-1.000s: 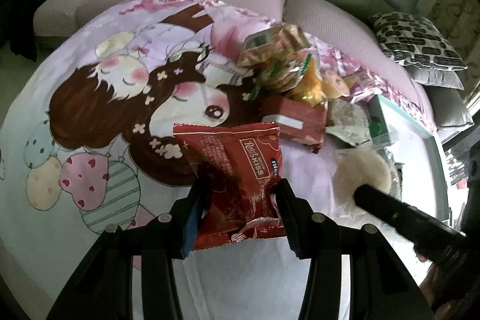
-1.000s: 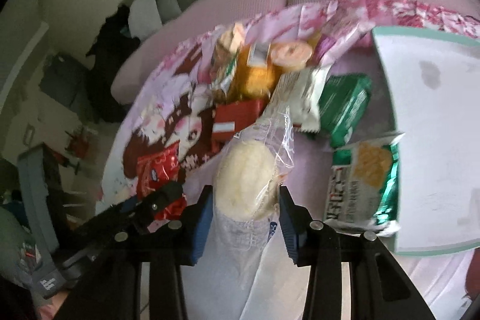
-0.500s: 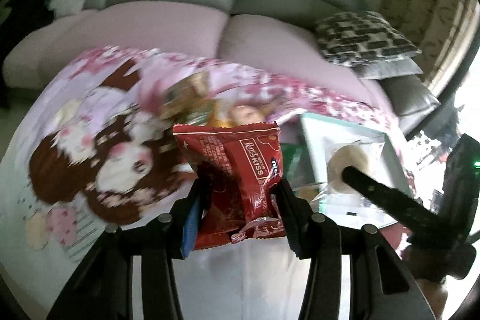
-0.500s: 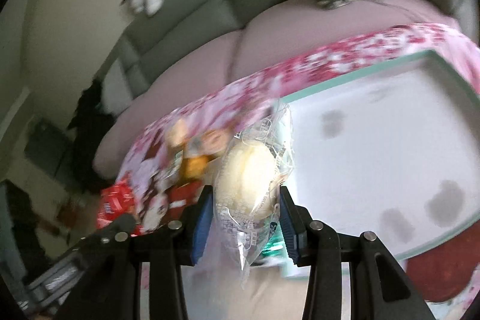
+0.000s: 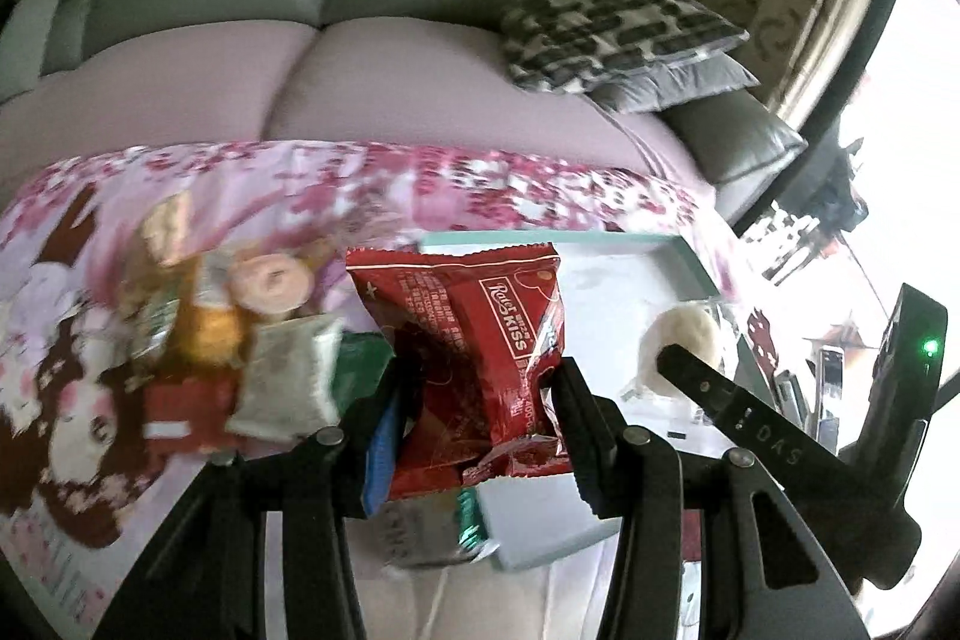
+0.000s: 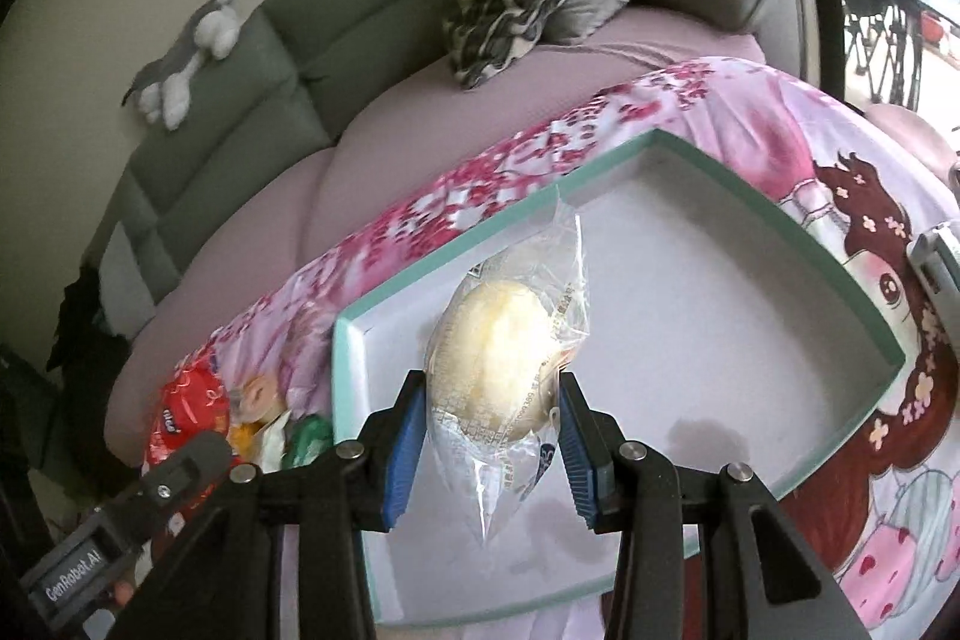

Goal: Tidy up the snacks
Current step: 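Carry the red bag and bun into the teal-rimmed tray and open both tools, then withdraw both tools from the tray back toward the snack pile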

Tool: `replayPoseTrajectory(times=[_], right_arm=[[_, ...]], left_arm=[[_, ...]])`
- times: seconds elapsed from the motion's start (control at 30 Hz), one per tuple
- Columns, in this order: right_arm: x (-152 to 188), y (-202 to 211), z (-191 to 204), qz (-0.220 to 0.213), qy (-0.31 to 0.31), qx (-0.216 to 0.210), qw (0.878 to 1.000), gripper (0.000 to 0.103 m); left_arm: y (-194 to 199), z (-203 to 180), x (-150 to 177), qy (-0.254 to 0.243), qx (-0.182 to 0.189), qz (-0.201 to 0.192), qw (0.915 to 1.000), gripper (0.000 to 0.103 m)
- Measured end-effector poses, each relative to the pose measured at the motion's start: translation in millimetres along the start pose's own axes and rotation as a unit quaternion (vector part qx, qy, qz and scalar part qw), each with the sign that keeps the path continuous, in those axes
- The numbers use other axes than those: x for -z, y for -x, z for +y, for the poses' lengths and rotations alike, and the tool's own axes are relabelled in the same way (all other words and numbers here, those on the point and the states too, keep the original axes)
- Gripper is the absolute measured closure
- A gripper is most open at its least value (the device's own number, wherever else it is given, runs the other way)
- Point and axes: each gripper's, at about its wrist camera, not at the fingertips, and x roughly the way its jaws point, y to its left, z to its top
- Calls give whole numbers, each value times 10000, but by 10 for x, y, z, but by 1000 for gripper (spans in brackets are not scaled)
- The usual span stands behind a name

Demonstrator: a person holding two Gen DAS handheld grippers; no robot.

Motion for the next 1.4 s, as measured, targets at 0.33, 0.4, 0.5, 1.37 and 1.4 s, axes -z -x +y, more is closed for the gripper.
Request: replayPoseTrajectory(times=[0.33, 0.4, 0.5, 1.37, 1.4], right_arm=[[-135, -238, -110, -103, -34, 204, 9997, 58], [-158, -293, -130, -128, 3, 343, 9993, 58], [-203, -350, -182, -146, -35, 422, 9990, 58], [-237, -310, -329, 143, -143, 1001, 9948, 5], [-242, -291, -336, 126, -150, 1010, 9947, 1]], left_arm=[[-412, -191, -129, -260, 239, 122, 9993, 53], [-505, -208, -157, -253, 287, 143, 9992, 53], [-635, -232, -195, -272, 292, 184, 9990, 53], [-400, 98, -133, 288, -694, -71, 9971, 13], [-368, 126, -120, 308, -795, -123, 9963, 11]])
